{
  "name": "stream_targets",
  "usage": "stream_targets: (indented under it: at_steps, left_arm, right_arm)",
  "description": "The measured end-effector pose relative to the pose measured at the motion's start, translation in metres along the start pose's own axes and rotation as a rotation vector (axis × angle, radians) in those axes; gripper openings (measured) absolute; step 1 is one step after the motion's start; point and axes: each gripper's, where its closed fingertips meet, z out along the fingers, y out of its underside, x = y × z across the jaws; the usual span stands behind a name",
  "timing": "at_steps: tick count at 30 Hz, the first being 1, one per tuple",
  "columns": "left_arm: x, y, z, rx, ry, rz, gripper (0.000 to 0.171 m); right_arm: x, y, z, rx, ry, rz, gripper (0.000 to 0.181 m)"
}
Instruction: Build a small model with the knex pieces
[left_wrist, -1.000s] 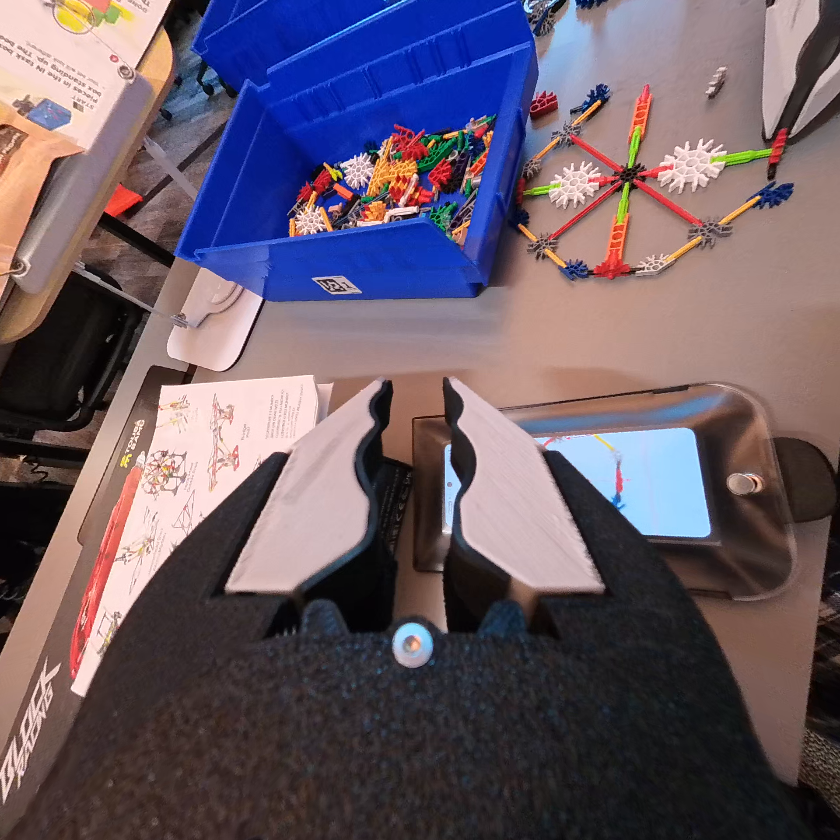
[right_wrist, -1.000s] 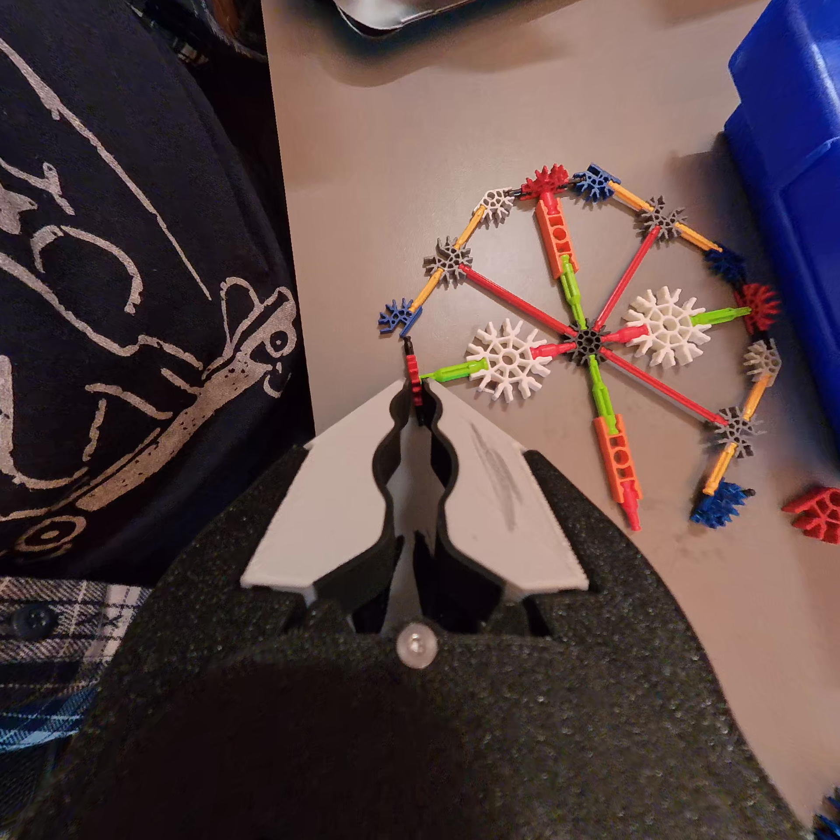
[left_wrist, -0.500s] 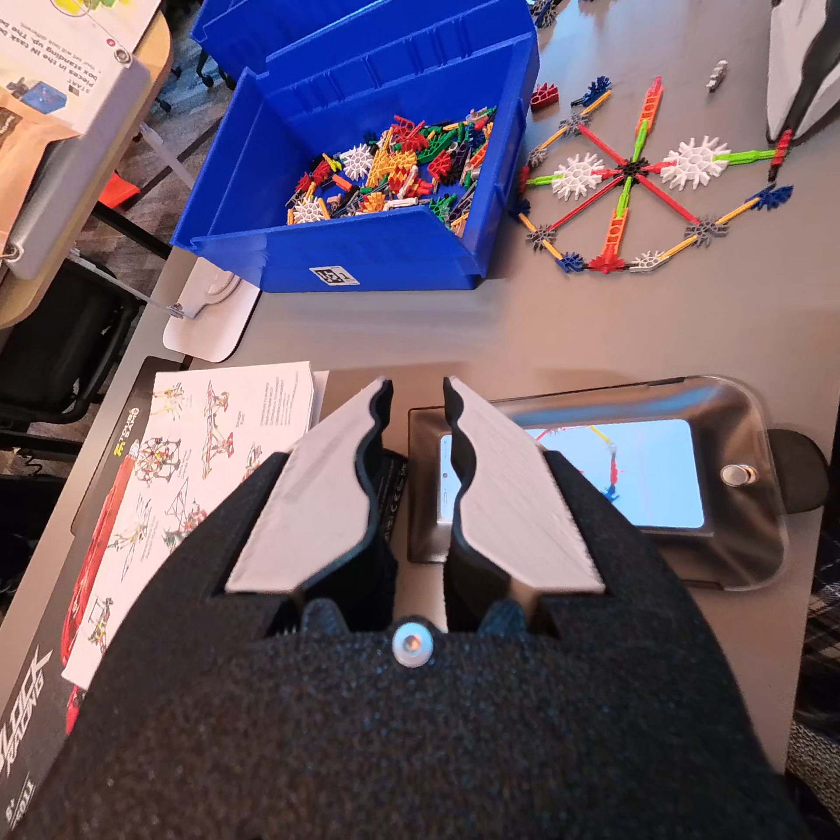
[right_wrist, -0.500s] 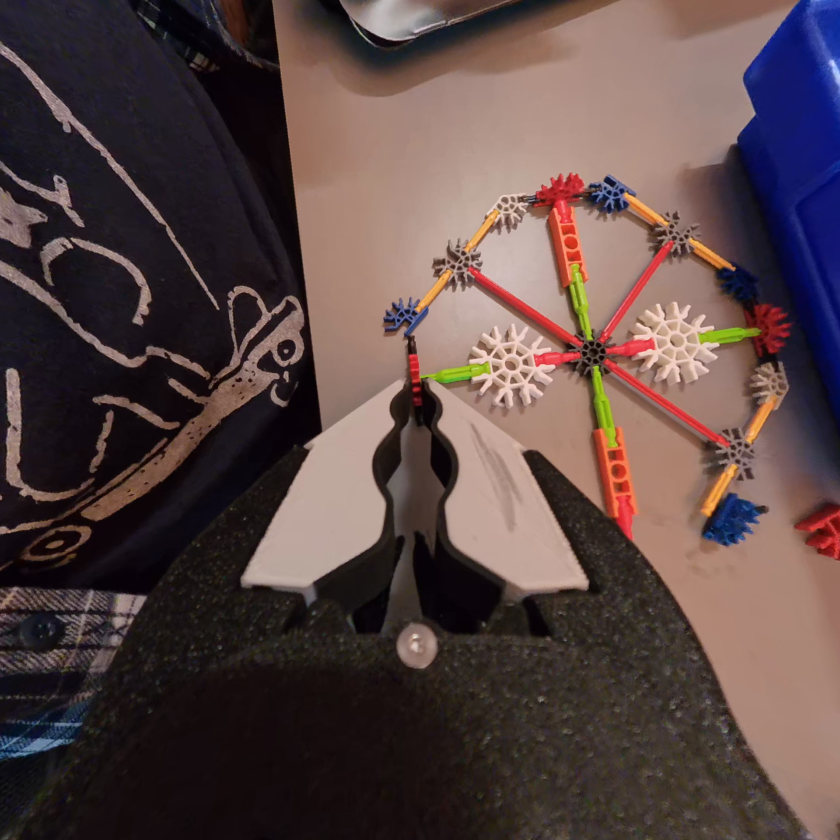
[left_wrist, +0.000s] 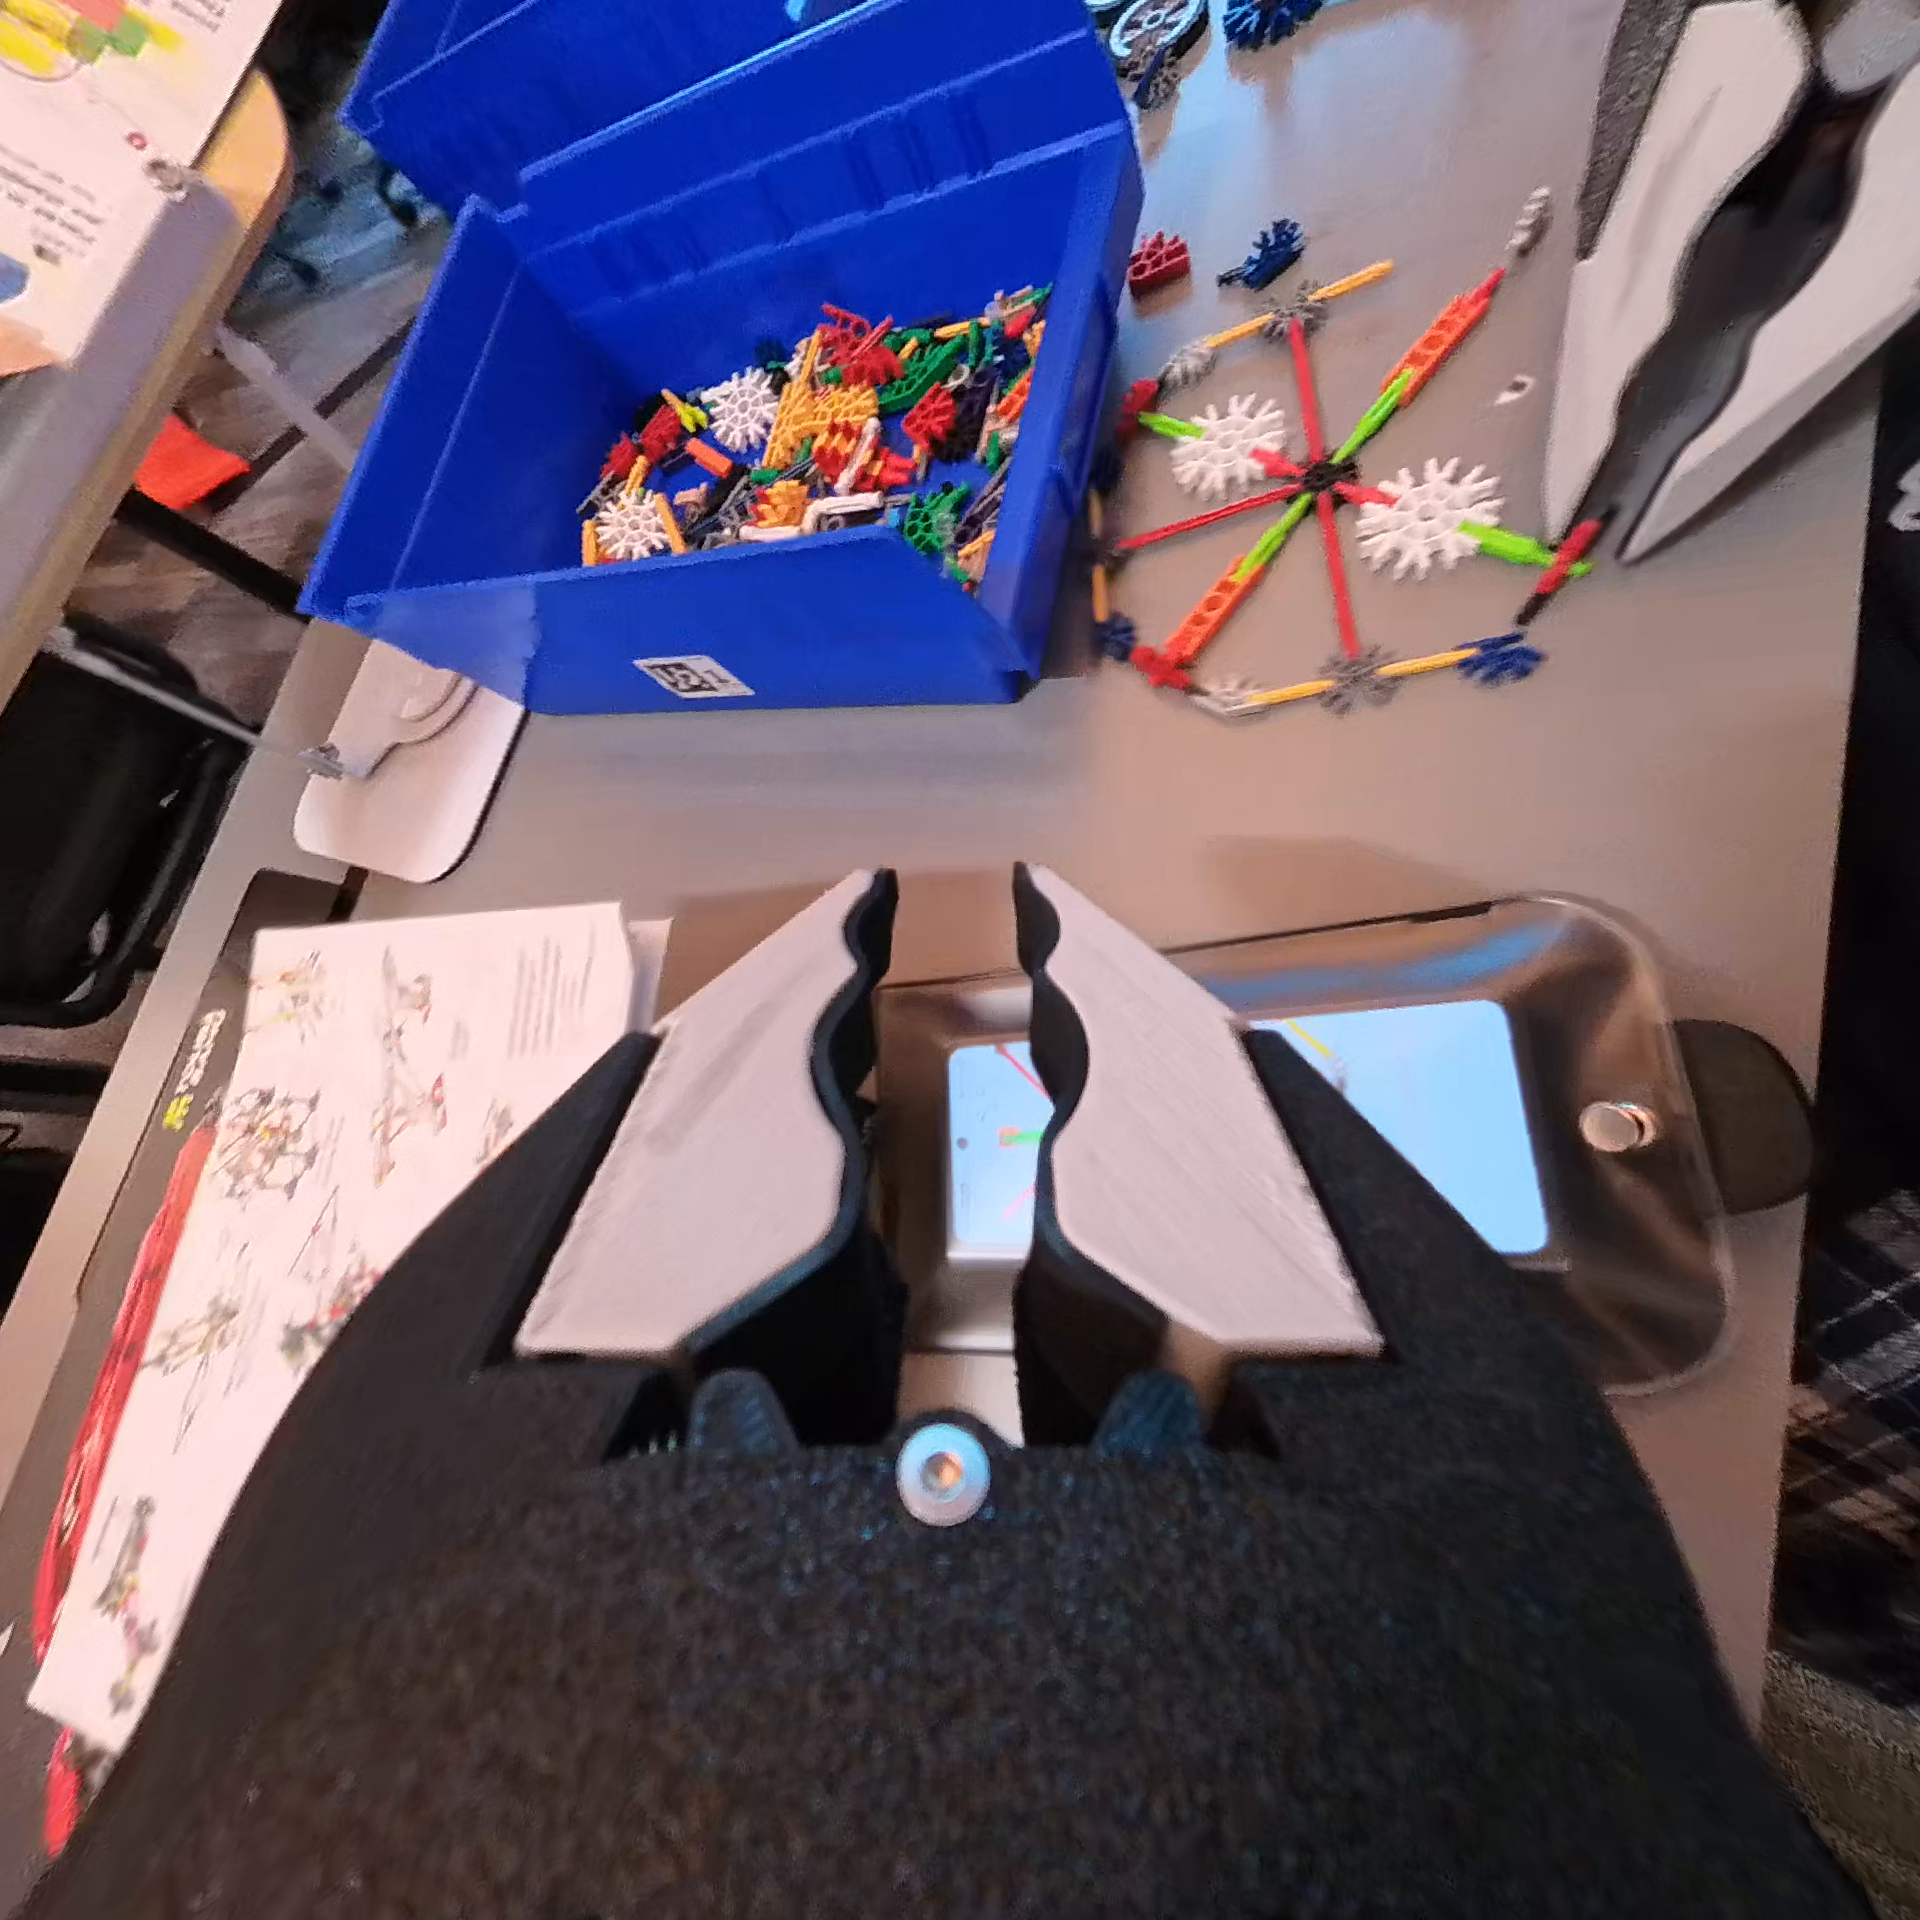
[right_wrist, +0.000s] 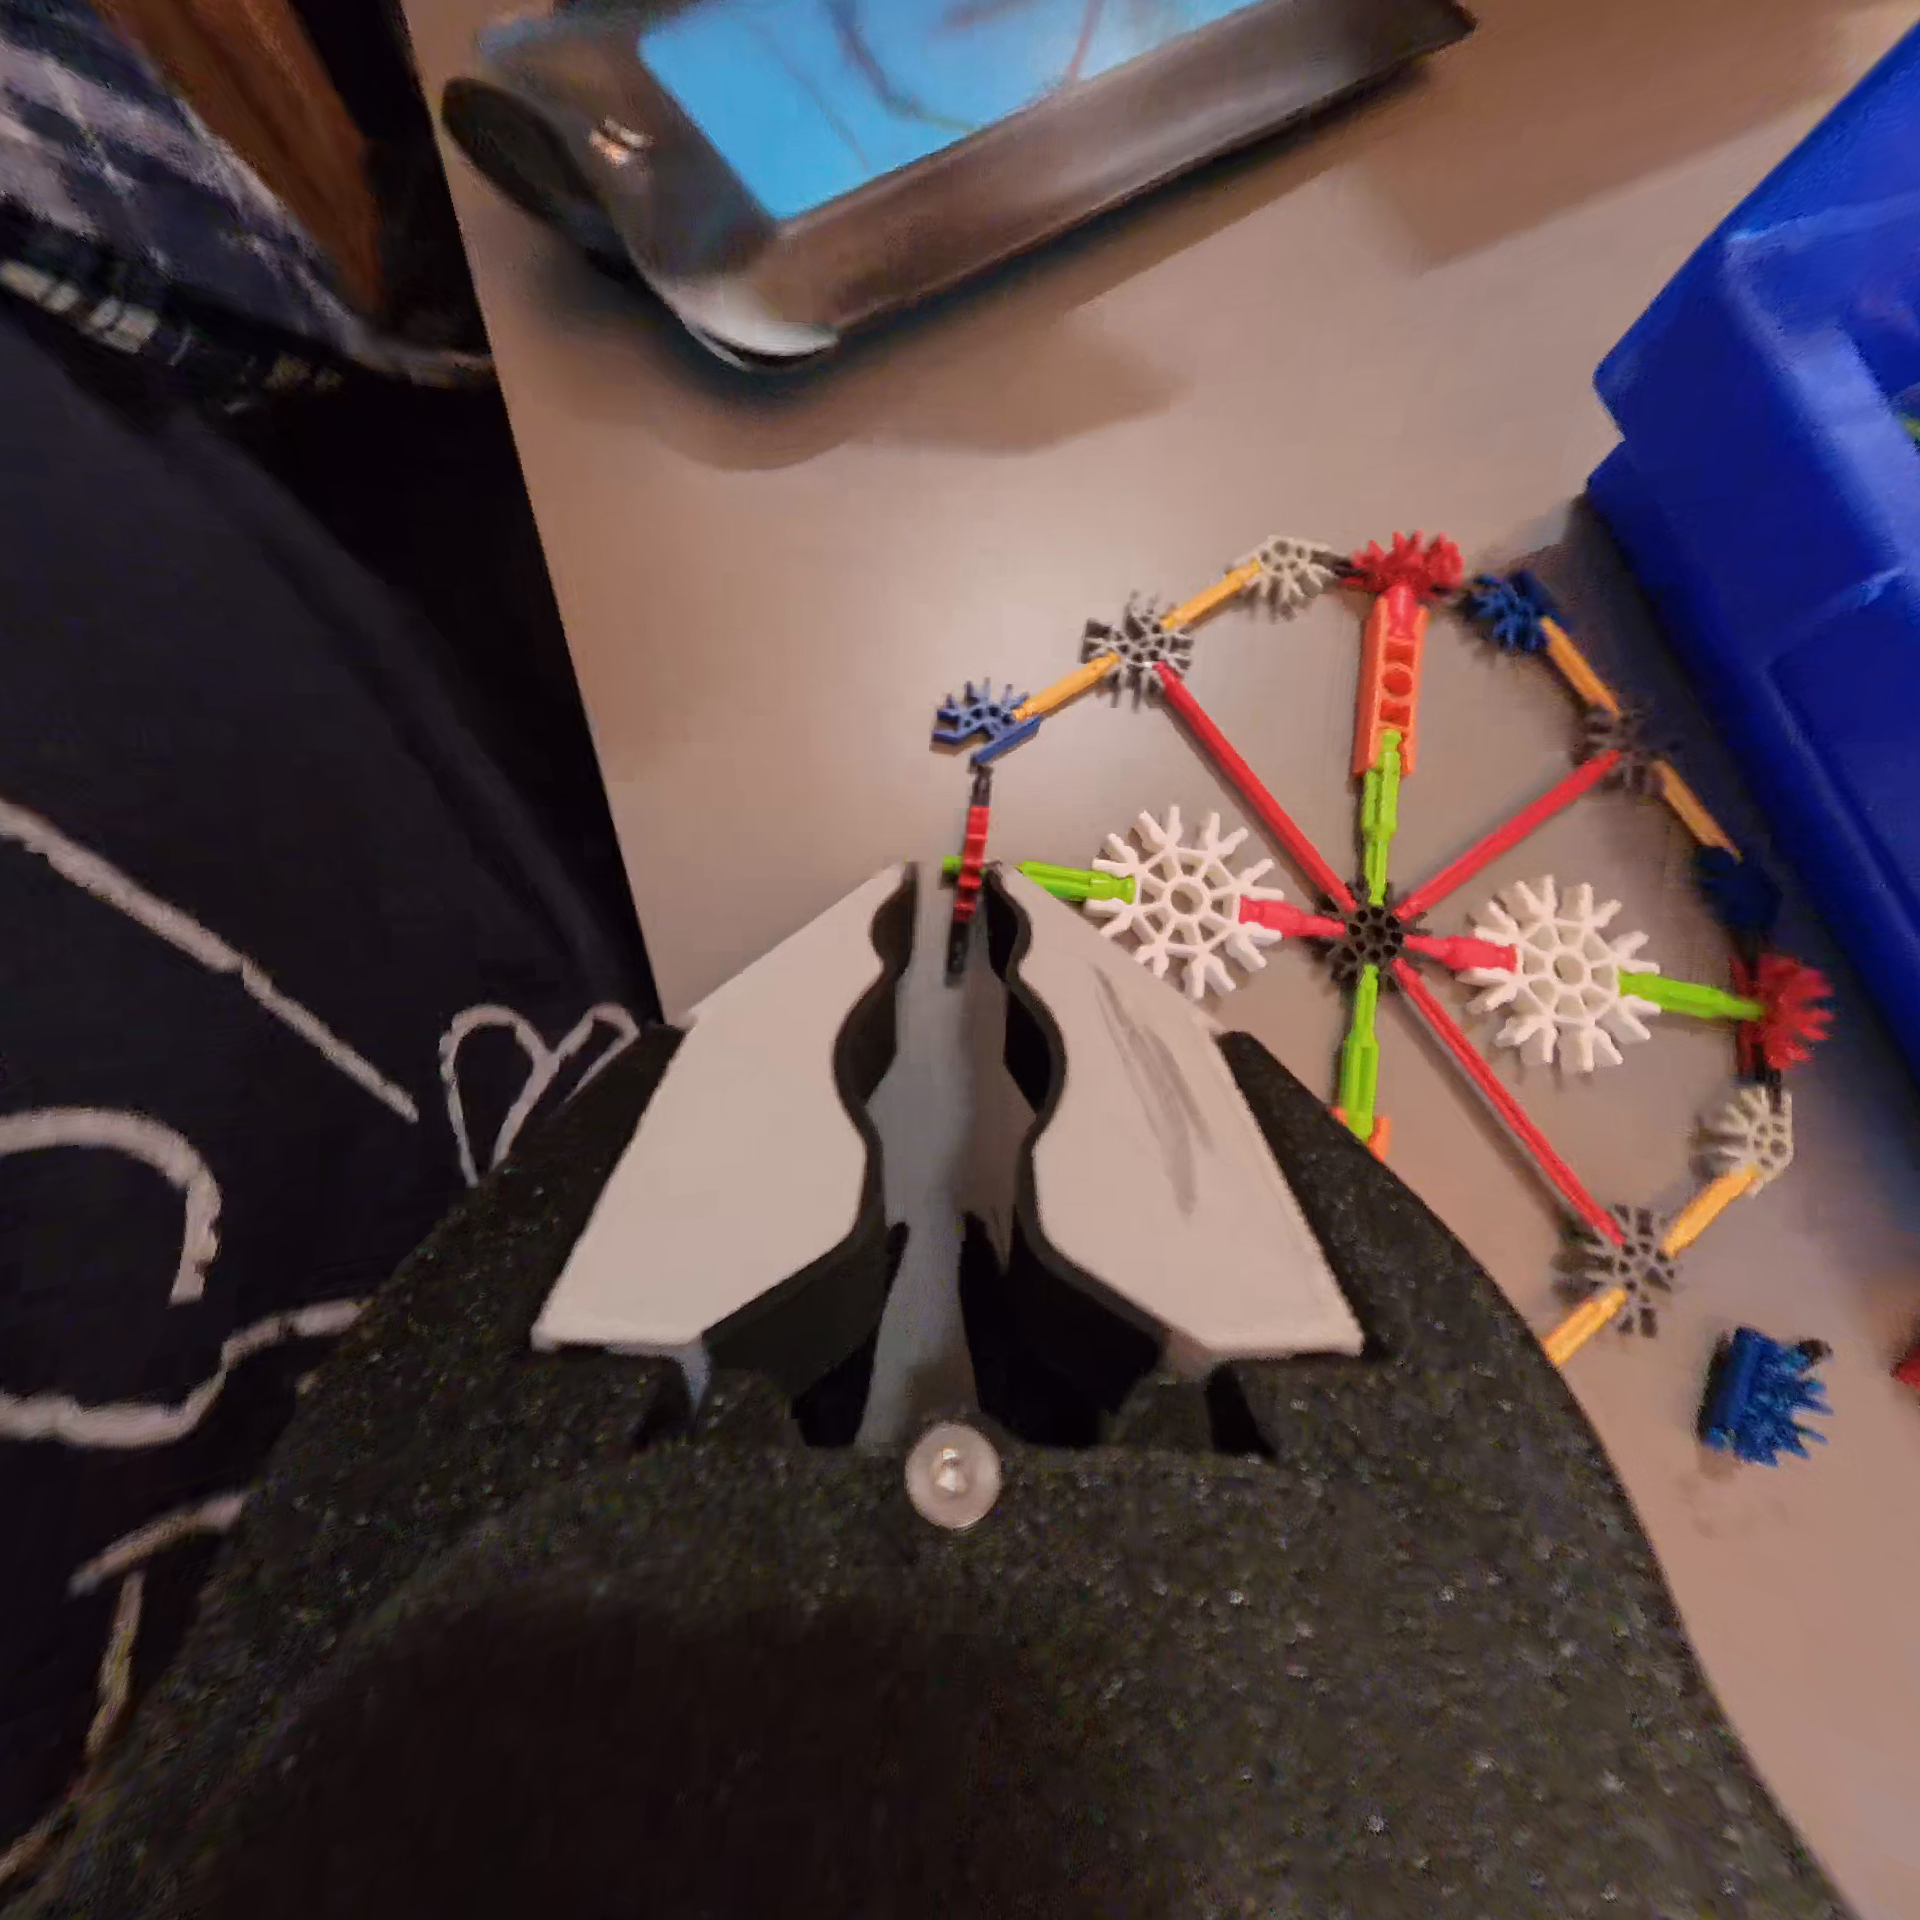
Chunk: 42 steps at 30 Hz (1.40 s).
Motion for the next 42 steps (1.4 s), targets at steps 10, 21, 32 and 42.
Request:
stream_targets:
  at_steps: [10, 21, 32, 42]
  left_arm:
    - [0.061, -0.028, 0.038, -0.005, 0.195, 0.081, 0.023]
    - [0.064, -0.032, 0.052, -0.062, 0.214, 0.128, 0.023]
    - [0.063, -0.020, 0.051, -0.121, 0.230, 0.124, 0.023]
    - [0.035, -0.014, 0.037, -0.131, 0.164, 0.086, 0.023]
  right_arm:
    - [0.026, 0.006, -0.040, 0.058, 0.068, 0.088, 0.032]
    - [0.064, 0.052, -0.038, -0.087, 0.176, 0.174, 0.020]
    - [0.041, 0.039, -0.035, -0.046, 0.087, 0.152, 0.028]
    - [0.008, 0.020, -0.014, -0.022, -0.002, 0.124, 0.033]
